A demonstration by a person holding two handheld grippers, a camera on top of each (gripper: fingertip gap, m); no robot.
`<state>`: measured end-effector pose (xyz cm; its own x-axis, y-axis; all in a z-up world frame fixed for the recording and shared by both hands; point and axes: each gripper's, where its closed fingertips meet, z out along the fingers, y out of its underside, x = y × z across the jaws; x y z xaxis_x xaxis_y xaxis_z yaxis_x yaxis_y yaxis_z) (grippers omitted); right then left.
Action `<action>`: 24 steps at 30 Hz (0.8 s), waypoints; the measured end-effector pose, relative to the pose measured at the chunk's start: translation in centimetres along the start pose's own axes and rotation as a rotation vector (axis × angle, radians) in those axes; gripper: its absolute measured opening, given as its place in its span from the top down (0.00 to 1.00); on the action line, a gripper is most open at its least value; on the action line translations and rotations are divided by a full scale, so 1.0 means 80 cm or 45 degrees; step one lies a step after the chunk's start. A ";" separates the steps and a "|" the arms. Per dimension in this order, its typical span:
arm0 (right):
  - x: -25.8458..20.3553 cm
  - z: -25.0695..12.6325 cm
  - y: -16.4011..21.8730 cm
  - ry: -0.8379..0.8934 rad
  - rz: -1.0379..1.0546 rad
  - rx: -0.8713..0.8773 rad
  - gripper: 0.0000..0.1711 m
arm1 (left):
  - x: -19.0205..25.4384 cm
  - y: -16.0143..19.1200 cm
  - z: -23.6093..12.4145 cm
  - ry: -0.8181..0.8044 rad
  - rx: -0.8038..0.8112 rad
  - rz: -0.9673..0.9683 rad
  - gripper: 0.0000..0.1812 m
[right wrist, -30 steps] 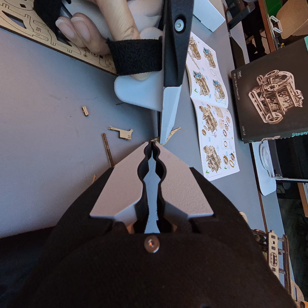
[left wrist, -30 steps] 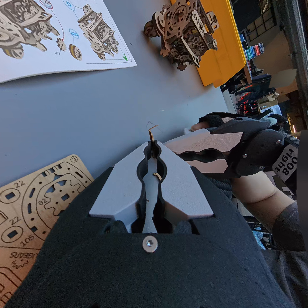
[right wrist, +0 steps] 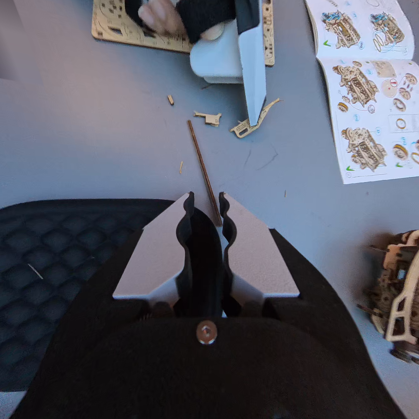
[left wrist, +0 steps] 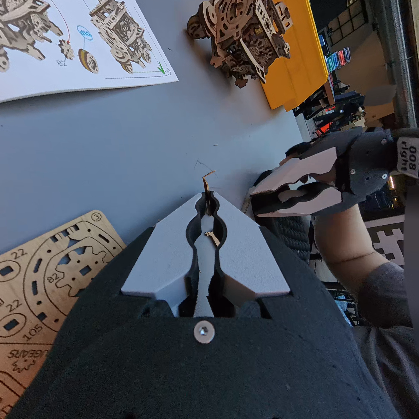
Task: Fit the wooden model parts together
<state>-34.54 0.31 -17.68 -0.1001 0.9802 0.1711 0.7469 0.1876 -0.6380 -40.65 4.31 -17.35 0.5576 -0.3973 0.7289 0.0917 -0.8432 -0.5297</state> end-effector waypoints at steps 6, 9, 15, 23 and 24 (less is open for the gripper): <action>0.006 0.001 0.010 -0.221 0.322 0.044 0.83 | 0.001 0.000 0.000 0.003 0.001 0.003 1.00; 0.008 0.001 0.011 -0.268 0.397 0.040 0.93 | 0.001 0.000 0.000 0.004 0.001 0.003 1.00; 0.027 -0.002 -0.010 -0.132 0.409 0.076 0.99 | 0.001 0.001 0.000 -0.001 0.003 0.013 1.00; 0.054 -0.016 -0.057 0.016 0.545 0.217 0.99 | 0.001 0.000 -0.001 -0.004 0.013 0.016 1.00; 0.056 -0.019 -0.065 0.001 0.581 0.283 1.00 | 0.001 0.000 -0.001 -0.003 0.010 0.016 1.00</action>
<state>-37.88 3.60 -12.41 0.2045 0.9653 -0.1623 0.5566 -0.2510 -0.7919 -40.62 4.23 -17.26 0.5606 -0.4072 0.7211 0.0913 -0.8351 -0.5425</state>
